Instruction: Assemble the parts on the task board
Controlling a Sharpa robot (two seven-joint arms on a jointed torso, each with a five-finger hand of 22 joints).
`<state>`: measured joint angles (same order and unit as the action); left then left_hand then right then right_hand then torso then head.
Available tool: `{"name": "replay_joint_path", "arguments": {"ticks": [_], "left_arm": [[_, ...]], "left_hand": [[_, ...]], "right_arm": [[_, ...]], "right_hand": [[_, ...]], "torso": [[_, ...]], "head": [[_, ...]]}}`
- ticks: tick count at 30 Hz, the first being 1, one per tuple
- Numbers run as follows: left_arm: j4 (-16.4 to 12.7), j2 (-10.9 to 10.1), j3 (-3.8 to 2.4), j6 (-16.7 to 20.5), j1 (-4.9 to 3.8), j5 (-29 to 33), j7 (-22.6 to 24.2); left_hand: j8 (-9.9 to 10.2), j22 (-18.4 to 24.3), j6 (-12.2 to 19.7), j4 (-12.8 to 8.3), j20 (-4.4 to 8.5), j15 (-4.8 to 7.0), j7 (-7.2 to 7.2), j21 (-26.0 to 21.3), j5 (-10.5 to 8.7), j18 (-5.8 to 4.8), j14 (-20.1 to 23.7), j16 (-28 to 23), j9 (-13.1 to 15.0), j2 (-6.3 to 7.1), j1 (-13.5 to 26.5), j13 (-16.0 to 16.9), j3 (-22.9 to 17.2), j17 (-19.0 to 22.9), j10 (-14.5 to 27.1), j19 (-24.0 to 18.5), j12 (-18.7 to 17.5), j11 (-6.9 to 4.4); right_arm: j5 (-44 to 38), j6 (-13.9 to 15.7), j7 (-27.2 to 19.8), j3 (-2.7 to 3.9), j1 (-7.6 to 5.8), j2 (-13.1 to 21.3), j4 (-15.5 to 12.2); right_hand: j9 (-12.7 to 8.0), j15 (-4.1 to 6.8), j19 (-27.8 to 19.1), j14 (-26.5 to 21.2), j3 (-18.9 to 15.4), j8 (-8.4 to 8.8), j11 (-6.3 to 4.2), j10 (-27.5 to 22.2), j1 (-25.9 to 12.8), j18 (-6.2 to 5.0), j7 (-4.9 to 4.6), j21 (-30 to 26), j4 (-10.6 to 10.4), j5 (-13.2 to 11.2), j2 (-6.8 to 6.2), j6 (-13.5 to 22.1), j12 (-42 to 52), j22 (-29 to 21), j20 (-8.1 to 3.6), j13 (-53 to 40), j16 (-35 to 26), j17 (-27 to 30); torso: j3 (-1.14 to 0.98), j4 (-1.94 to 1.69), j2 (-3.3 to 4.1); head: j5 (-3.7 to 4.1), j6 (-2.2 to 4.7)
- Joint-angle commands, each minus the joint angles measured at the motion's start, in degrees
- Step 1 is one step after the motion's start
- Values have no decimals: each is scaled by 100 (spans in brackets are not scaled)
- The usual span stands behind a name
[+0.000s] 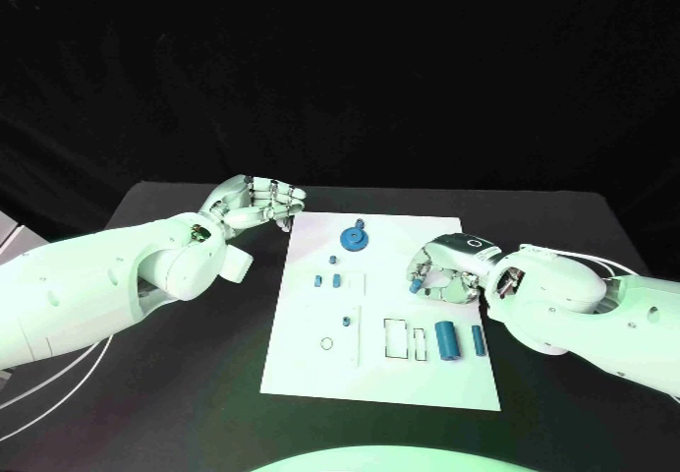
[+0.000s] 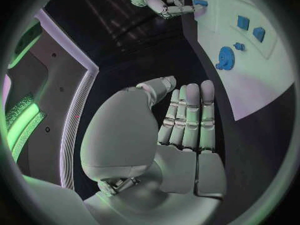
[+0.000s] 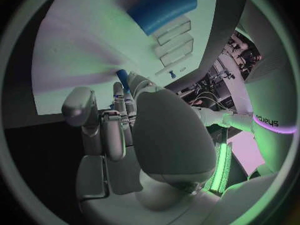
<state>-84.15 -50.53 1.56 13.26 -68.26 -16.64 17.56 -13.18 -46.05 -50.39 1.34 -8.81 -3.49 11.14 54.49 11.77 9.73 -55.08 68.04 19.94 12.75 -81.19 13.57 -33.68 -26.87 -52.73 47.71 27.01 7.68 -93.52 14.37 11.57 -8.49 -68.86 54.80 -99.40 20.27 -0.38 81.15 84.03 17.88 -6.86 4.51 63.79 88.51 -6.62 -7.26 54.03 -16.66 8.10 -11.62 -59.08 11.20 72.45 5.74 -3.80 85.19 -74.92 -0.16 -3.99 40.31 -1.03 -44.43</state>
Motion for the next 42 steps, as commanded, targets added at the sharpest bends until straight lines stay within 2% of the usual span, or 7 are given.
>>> {"name": "replay_joint_path", "arguments": {"ticks": [1, 12, 15, 25, 28, 32, 42], "left_arm": [[-11, 6, -5, -73, 2, 32, 25], [-12, 6, -5, -80, 2, 32, 20], [-12, 5, -5, -84, 2, 32, 18], [-14, -4, -5, -82, 2, 32, 9], [-14, -5, -5, -80, 2, 32, 8], [-13, -3, -5, -79, 2, 32, 7], [-2, 6, -5, -73, 2, 32, 12]], "left_hand": [[-38, 9, 36, 2, -27, -16, 19, -25, 32, 79, 43, -28, -8, -50, 6, -9, 33, 7, 53, -14, 34, 5], [-38, 9, 36, 2, -27, -16, 19, -25, 32, 79, 43, -28, -8, -50, 6, -9, 33, 7, 53, -14, 34, 5], [-38, 9, 36, 2, -27, -16, 19, -25, 32, 79, 43, -28, -8, -50, 6, -9, 33, 7, 53, -14, 34, 5], [-39, 13, 55, -2, -31, -19, 25, -32, 33, 80, 46, -26, -12, -60, 2, -11, 36, 7, 74, -10, 44, 10], [-39, 13, 55, -2, -31, -19, 25, -32, 33, 80, 46, -26, -12, -60, 2, -11, 36, 7, 74, -10, 44, 10], [-39, 13, 55, -2, -31, -19, 25, -32, 33, 80, 46, -26, -12, -60, 2, -11, 36, 7, 74, -10, 44, 10], [-47, 14, 54, -10, -31, -19, 24, -33, 34, 82, 48, -26, -12, -69, -10, -11, 34, 8, 78, -8, 53, 9]], "right_arm": [[-39, -34, 27, 1, 0, -13, 8], [-45, -8, 68, -1, 1, -89, 47], [-63, 6, 97, -3, 3, -138, 77], [-183, 113, 207, -8, 15, -191, 104], [-217, 169, 220, -8, 16, -190, 96], [-264, 274, 234, -8, 18, -184, 80], [-263, 661, 192, -4, 16, -110, -69]], "right_hand": [[-6, 44, 36, 361, 49, -3, 2, 43, -66, 53, 6, 16, 11, -34, 7, -13, -44, 2, -22, 5, 28, -387], [9, 72, 37, 363, 216, -32, -33, 233, -128, 51, -6, 4, 19, -39, 14, -63, -76, 12, -41, -10, 33, -393], [23, 76, 34, 364, 256, -57, -38, 314, -261, 48, -11, -22, 6, -79, -8, -106, -100, 8, -48, -21, 35, -394], [126, 150, 56, 368, 525, -245, -131, 668, -252, 53, 55, 12, 76, -116, 74, -387, -74, 50, -104, -100, 44, -409], [181, 191, 68, 369, 696, -322, -175, 799, -152, 57, 96, 40, 146, -264, 143, -476, -80, 74, -139, -136, 44, -408], [253, 215, 83, 379, 878, -401, -202, 904, -90, 67, 112, 84, 244, -331, 188, -523, -108, 110, -166, -175, 61, -448], [410, 227, 109, 391, 1158, -539, -213, 1028, -30, 86, 79, 178, 530, -378, 160, -518, -180, 190, -190, -252, 86, -505]], "torso": [[-2, 2, 4], [-3, -1, 1], [-6, -4, 4], [0, -1, 0], [-1, 1, -3], [-1, -1, -5], [-3, -4, -5]], "head": [[8, 0], [32, 0], [29, 0], [27, -13], [27, -16], [33, -16], [36, 4]]}}
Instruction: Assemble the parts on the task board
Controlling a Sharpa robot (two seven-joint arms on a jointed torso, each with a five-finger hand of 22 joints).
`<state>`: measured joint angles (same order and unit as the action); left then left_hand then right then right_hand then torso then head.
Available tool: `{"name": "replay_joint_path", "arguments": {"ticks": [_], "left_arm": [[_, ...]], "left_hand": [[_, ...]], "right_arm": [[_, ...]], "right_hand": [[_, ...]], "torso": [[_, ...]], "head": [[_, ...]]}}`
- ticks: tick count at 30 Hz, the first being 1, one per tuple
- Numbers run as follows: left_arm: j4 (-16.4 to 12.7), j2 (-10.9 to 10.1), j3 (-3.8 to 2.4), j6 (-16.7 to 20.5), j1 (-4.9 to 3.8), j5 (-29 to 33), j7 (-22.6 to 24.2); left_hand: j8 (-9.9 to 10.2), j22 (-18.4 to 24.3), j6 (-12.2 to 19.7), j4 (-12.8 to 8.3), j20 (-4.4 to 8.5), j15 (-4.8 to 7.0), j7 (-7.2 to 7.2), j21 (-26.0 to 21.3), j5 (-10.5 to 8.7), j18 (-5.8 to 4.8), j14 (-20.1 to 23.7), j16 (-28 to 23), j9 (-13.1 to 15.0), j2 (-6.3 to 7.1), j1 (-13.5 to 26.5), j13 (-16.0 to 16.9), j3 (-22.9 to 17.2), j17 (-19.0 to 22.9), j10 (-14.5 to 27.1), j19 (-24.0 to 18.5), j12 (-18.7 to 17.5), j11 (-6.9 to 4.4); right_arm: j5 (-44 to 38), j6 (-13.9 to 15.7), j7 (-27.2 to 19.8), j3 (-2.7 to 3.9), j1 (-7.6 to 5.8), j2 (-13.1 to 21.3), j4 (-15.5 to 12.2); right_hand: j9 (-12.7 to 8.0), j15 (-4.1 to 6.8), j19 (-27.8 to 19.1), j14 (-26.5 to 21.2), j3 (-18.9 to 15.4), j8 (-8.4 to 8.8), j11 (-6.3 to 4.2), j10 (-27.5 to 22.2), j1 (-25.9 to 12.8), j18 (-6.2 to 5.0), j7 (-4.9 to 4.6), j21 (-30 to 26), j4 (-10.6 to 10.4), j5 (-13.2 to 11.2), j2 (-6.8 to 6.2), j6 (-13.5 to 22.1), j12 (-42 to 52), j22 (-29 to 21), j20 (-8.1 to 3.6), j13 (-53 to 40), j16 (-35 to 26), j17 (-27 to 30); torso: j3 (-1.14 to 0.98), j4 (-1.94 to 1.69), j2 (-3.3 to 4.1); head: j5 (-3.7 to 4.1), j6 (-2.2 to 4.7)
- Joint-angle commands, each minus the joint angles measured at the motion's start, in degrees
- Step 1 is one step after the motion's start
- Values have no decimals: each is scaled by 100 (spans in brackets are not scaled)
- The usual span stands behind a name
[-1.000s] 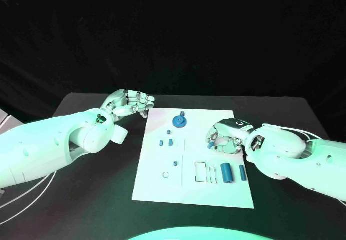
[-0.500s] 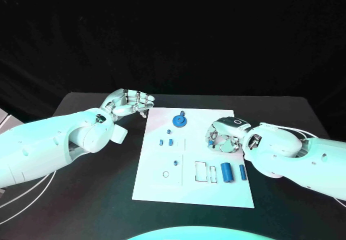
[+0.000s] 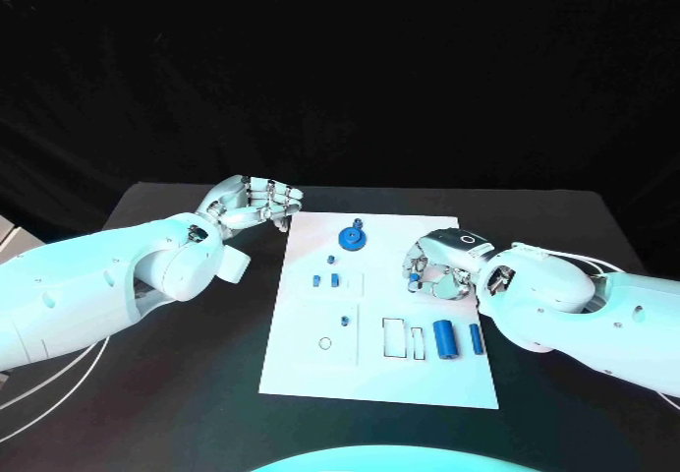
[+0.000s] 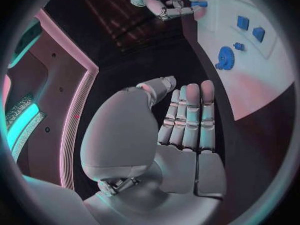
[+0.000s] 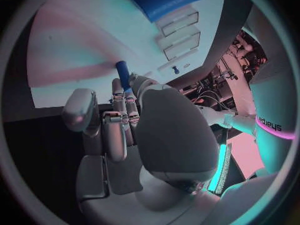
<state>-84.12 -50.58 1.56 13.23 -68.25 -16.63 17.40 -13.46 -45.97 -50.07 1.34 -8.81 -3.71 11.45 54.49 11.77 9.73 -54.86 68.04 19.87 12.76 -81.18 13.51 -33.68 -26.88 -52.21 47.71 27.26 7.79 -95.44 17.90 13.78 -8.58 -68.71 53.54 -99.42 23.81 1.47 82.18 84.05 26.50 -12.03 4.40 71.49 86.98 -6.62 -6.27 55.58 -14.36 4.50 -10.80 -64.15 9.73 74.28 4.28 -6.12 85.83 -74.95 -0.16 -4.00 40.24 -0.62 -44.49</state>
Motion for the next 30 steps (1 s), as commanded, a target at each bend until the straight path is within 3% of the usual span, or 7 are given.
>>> {"name": "replay_joint_path", "arguments": {"ticks": [1, 9, 15, 20, 27, 30], "left_arm": [[-2, 13, -5, -68, 2, 31, 28], [24, 48, -5, -82, 3, 32, 39], [28, 69, -5, -93, 6, 35, 48], [36, 89, -5, -96, 8, 44, 58], [37, 114, -5, -109, 13, 48, 60], [38, 112, -5, -109, 14, 49, 60]], "left_hand": [[-19, 6, 22, -10, -31, 3, -7, -34, 34, 82, 26, -26, -5, -69, -10, -5, 34, 9, 26, -8, 28, -1], [-20, 7, 34, -6, -34, -1, 0, -37, 30, 80, 26, -23, -7, -63, 3, -6, 47, 9, 35, -6, 37, 4], [-20, 7, 34, -6, -34, -1, 0, -37, 30, 80, 26, -23, -7, -63, 3, -6, 47, 9, 35, -6, 37, 4], [-20, 8, 40, -6, -35, -2, 1, -39, 30, 80, 26, -22, -8, -63, 4, -7, 49, 9, 39, -5, 40, 4], [-20, 8, 40, -6, -35, -2, 1, -39, 30, 80, 26, -22, -8, -63, 4, -7, 49, 9, 39, -5, 40, 4], [-22, 8, 42, -7, -36, -3, 0, -40, 31, 81, 26, -21, -9, -65, 3, -6, 49, 9, 40, -5, 44, 4]], "right_arm": [[-36, 347, -37, 8, -4, 36, -108], [349, 626, -123, 48, -193, 213, -614], [493, 756, -212, 54, -204, 114, -925], [481, 847, -305, 47, -66, -161, -985], [379, 900, -438, 9, 283, -665, -835], [307, 897, -459, 2, 447, -823, -770]], "right_hand": [[70, 44, 5, 389, 315, -34, -203, 268, 122, 85, -23, 18, 329, -15, 66, -10, -38, 9, -46, -29, 24, -505], [113, 42, 2, 386, 425, -57, -194, 290, 107, 86, -49, 28, 517, 56, -50, 7, -81, 41, -52, -81, 20, -497], [118, 40, 0, 384, 449, -57, -191, 293, 88, 86, -53, 25, 550, 85, -70, 12, -91, 47, -52, -94, 18, -492], [119, 38, -4, 382, 463, -52, -188, 289, 77, 84, -57, 15, 568, 96, -80, 21, -100, 46, -51, -100, 14, -483], [119, 33, -11, 381, 497, -42, -180, 281, 58, 81, -66, -8, 607, 120, -91, 40, -117, 44, -50, -114, 13, -479], [119, 31, -18, 377, 507, -38, -177, 275, 46, 77, -69, -30, 617, 123, -94, 47, -124, 37, -48, -118, 6, -462]], "torso": [[-4, -3, 2], [6, -11, 4], [-1, 5, 0], [2, 7, -3], [2, -13, 4], [4, -2, 9]], "head": [[-8, 11], [-15, 7], [-67, -10], [-79, -15], [-116, -5], [-166, -12]]}}
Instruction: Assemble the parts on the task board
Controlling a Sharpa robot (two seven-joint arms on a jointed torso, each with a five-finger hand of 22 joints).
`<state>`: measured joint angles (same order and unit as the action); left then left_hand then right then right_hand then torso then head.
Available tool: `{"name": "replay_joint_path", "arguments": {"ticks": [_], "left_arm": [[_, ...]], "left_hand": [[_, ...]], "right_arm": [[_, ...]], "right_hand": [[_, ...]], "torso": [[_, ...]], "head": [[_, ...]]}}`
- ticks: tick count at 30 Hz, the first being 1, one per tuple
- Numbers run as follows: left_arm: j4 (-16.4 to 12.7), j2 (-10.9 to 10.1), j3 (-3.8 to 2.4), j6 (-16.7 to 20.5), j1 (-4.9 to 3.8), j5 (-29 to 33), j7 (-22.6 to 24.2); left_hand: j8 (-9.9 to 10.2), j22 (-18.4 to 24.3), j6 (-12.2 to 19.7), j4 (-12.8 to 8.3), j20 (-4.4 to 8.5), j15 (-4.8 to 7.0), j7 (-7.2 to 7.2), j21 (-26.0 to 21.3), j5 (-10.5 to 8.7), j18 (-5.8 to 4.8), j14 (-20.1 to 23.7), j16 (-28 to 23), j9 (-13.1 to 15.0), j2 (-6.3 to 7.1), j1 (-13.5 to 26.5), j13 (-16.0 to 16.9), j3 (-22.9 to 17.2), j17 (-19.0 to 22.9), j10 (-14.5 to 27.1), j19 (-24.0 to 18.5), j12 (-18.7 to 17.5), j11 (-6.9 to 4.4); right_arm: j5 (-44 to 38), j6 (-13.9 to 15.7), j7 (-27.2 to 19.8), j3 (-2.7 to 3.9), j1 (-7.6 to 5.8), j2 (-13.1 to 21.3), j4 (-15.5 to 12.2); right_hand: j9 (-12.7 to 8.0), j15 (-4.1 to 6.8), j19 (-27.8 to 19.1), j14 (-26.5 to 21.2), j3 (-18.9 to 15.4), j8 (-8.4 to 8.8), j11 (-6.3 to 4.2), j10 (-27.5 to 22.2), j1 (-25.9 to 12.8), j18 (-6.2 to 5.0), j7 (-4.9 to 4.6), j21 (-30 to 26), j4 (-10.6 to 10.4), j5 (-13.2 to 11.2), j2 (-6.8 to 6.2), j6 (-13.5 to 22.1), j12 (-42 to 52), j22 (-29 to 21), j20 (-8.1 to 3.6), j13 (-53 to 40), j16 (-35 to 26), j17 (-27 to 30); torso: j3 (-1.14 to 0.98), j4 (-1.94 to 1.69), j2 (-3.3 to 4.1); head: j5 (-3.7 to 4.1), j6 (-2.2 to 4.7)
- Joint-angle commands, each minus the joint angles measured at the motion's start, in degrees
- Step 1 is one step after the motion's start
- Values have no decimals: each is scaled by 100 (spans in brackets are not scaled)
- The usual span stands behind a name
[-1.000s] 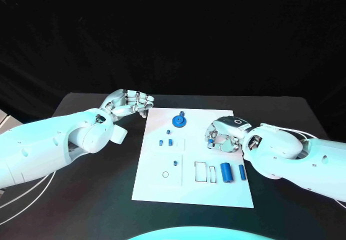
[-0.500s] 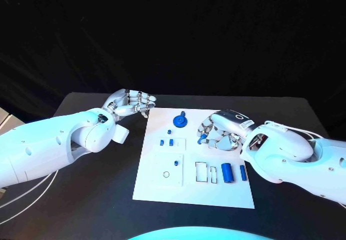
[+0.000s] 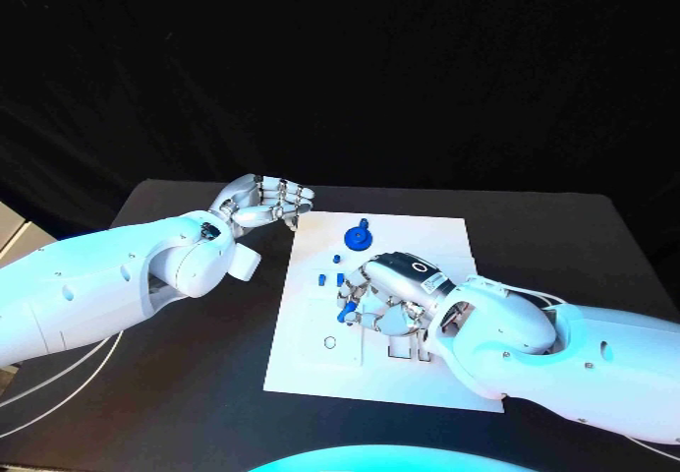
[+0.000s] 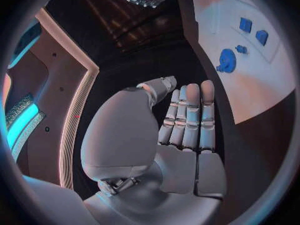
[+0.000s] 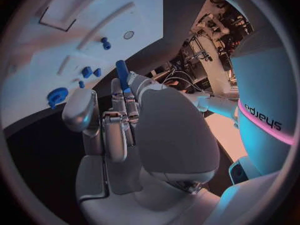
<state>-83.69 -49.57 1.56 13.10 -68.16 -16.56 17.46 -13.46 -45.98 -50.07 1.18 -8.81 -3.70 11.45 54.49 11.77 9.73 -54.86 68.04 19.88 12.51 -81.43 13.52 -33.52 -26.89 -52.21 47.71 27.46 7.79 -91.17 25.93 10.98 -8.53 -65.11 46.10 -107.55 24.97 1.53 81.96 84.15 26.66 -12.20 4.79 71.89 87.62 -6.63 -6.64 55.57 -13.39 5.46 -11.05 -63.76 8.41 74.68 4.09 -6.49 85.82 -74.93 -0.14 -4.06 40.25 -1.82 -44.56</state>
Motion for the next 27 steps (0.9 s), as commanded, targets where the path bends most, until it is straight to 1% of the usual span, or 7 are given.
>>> {"name": "replay_joint_path", "arguments": {"ticks": [1, 5, 7, 12, 14, 21, 27], "left_arm": [[-5, 10, -5, -96, 5, 43, 54], [-4, 12, -5, -104, 6, 43, 52], [-3, 15, -5, -109, 7, 44, 50], [-2, 20, -5, -115, 9, 44, 45], [-2, 19, -5, -116, 9, 44, 41], [-3, 20, -5, -121, 9, 44, 37], [-4, 20, -5, -124, 10, 44, 37]], "left_hand": [[-22, 9, 42, 9, -36, -3, 0, -40, 31, 81, 26, -21, -9, -41, 27, -7, 33, 9, 40, -5, 24, 4], [-22, 9, 42, 9, -36, -3, 0, -40, 31, 81, 26, -21, -9, -41, 27, -7, 33, 9, 40, -5, 24, 4], [-22, 9, 42, 9, -36, -3, 0, -40, 31, 81, 26, -21, -9, -41, 27, -7, 33, 9, 40, -5, 24, 4], [-22, 9, 42, 9, -36, -3, 0, -40, 31, 81, 26, -21, -9, -41, 27, -7, 33, 9, 40, -5, 24, 4], [-22, 9, 42, 9, -36, -3, 0, -40, 31, 81, 26, -21, -9, -41, 27, -7, 33, 9, 40, -5, 24, 4], [-25, 10, 44, 8, -37, -3, 0, -42, 31, 81, 27, -20, -10, -41, 27, -7, 36, 9, 43, -5, 29, 4], [-25, 11, 49, 5, -37, -4, 1, -43, 31, 81, 29, -20, -11, -36, 26, -8, 39, 10, 47, -5, 31, 5]], "right_arm": [[-134, 90, -185, -5, 125, -121, 65], [-185, 64, -198, -10, 219, -250, 138], [-226, -2, -167, -13, 253, -310, 184], [-319, -170, -85, -33, 298, -407, 296], [-340, -228, -58, -41, 316, -436, 330], [-484, -318, 92, -54, 375, -519, 405], [-583, -436, 167, -61, 392, -568, 468]], "right_hand": [[3, 24, 4, 368, 491, -21, -216, 236, -17, 78, -32, -29, 520, 28, -68, 7, 8, -3, -29, -81, 6, -464], [4, 22, 0, 366, 495, -20, -214, 234, -28, 76, -34, -43, 525, 28, -72, 10, 4, -8, -28, -84, 3, -456], [4, 22, 0, 366, 495, -20, -214, 234, -28, 76, -34, -43, 525, 28, -72, 10, 4, -8, -28, -84, 3, -456], [5, 17, -8, 361, 500, -15, -208, 228, -73, 72, -36, -69, 529, 22, -81, 18, -8, -14, -24, -92, -6, -433], [5, 16, -9, 361, 503, -13, -208, 224, -79, 72, -36, -70, 534, 22, -85, 22, -12, -13, -23, -94, -8, -430], [4, 15, -12, 358, 509, -11, -208, 219, -85, 70, -36, -81, 540, 24, -86, 26, -17, -16, -22, -96, -13, -416], [2, 13, -11, 357, 520, -3, -205, 209, -96, 72, -39, -71, 554, 29, -92, 39, -28, -9, -21, -99, -14, -414]], "torso": [[1, 3, 8], [-2, 2, 6], [-2, 3, 5], [-5, 7, 3], [-3, 8, 6], [-7, 4, 5], [-2, 7, 6]], "head": [[-58, -11], [-71, -24], [-81, -25], [-101, -24], [-94, -28], [-87, -37], [-91, -50]]}}
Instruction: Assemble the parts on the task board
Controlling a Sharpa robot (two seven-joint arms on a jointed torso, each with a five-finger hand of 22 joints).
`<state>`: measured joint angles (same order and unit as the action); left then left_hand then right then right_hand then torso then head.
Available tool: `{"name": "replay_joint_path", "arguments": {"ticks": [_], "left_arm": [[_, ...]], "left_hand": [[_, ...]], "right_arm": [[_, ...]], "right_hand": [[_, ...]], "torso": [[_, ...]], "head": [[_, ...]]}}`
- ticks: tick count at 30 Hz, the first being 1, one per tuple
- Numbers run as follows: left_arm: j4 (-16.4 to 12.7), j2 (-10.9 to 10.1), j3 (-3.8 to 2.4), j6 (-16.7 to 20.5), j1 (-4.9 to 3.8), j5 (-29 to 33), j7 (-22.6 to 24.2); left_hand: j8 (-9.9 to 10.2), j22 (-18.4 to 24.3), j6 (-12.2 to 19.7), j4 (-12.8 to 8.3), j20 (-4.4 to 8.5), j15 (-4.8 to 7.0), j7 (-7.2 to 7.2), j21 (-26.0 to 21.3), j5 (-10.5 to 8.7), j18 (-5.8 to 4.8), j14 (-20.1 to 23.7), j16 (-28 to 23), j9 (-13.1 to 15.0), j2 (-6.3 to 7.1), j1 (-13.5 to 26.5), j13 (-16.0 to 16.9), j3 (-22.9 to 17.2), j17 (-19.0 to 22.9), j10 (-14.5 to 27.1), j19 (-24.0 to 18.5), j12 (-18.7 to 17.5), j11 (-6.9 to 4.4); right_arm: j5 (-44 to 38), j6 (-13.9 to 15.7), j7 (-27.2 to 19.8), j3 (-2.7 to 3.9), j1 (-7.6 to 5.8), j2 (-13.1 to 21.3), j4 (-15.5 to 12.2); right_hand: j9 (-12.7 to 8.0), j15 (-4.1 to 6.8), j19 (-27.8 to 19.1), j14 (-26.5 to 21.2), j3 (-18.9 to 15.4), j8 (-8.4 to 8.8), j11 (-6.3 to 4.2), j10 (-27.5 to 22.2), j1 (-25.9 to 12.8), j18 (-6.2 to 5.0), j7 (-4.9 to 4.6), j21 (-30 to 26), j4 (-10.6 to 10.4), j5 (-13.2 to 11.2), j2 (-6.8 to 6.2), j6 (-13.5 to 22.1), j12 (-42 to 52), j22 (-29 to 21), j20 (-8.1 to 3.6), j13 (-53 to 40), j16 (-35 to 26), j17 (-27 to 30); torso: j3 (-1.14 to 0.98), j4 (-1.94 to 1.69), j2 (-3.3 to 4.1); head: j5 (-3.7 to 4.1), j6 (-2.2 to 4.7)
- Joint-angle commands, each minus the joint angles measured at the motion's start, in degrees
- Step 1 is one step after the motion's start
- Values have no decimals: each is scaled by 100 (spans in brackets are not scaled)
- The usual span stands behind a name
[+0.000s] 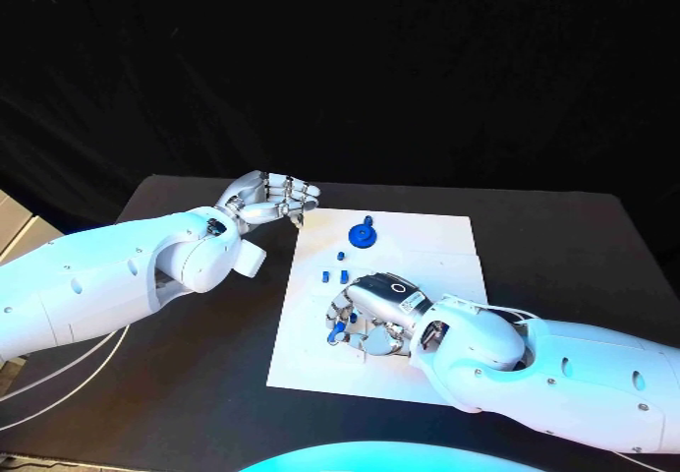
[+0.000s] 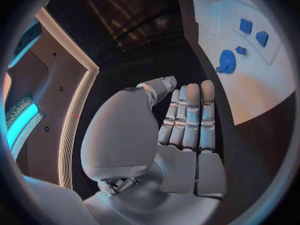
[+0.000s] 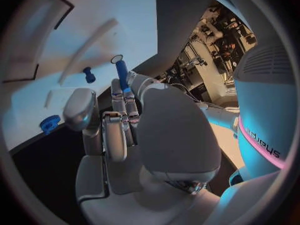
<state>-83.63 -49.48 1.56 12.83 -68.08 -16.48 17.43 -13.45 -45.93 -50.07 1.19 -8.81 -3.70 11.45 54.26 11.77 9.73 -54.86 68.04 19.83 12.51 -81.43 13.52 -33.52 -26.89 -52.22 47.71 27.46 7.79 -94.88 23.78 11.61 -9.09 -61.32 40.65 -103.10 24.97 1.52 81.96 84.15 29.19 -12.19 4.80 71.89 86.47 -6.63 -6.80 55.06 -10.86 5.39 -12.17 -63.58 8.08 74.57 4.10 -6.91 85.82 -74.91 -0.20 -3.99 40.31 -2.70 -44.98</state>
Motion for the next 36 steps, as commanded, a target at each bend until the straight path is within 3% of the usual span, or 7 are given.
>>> {"name": "replay_joint_path", "arguments": {"ticks": [1, 25, 36], "left_arm": [[-10, 12, -5, -97, 3, 36, 40], [-15, -6, -5, -91, 3, 36, 38], [-15, -7, -5, -89, 3, 36, 34]], "left_hand": [[-25, 5, 49, 5, -37, -4, 1, -21, 30, 81, 29, -20, -6, -36, 26, -8, 39, 10, 48, -5, 31, 5], [-25, 5, 49, 5, -37, -4, 1, -21, 30, 81, 29, -20, -6, -36, 26, -8, 39, 10, 48, -5, 31, 5], [-25, 5, 49, 5, -37, -4, 1, -21, 30, 81, 29, -20, -6, -36, 26, -8, 39, 10, 48, -5, 31, 5]], "right_arm": [[-221, -230, 110, -7, 17, -30, 31], [-418, -367, 209, -32, 96, -180, 201], [-315, -361, 16, -48, 102, -255, 245]], "right_hand": [[2, 14, -11, 357, 266, -4, -205, 209, 19, 72, -22, -19, 300, 35, 20, 21, 5, 3, -21, -58, -14, -416], [-2, 2, -30, 355, 304, 19, -192, 183, -40, 64, -35, -69, 347, 35, -1, 56, -30, -6, -13, -76, -19, -406], [-116, -201, -135, 320, 348, 311, 53, -580, -510, 31, -172, -395, 298, 99, -288, 489, -448, -103, 147, 134, -67, -278]], "torso": [[4, 0, 0], [4, -3, -1], [3, -5, -2]], "head": [[-3, -7], [-27, -20], [-32, -22]]}}
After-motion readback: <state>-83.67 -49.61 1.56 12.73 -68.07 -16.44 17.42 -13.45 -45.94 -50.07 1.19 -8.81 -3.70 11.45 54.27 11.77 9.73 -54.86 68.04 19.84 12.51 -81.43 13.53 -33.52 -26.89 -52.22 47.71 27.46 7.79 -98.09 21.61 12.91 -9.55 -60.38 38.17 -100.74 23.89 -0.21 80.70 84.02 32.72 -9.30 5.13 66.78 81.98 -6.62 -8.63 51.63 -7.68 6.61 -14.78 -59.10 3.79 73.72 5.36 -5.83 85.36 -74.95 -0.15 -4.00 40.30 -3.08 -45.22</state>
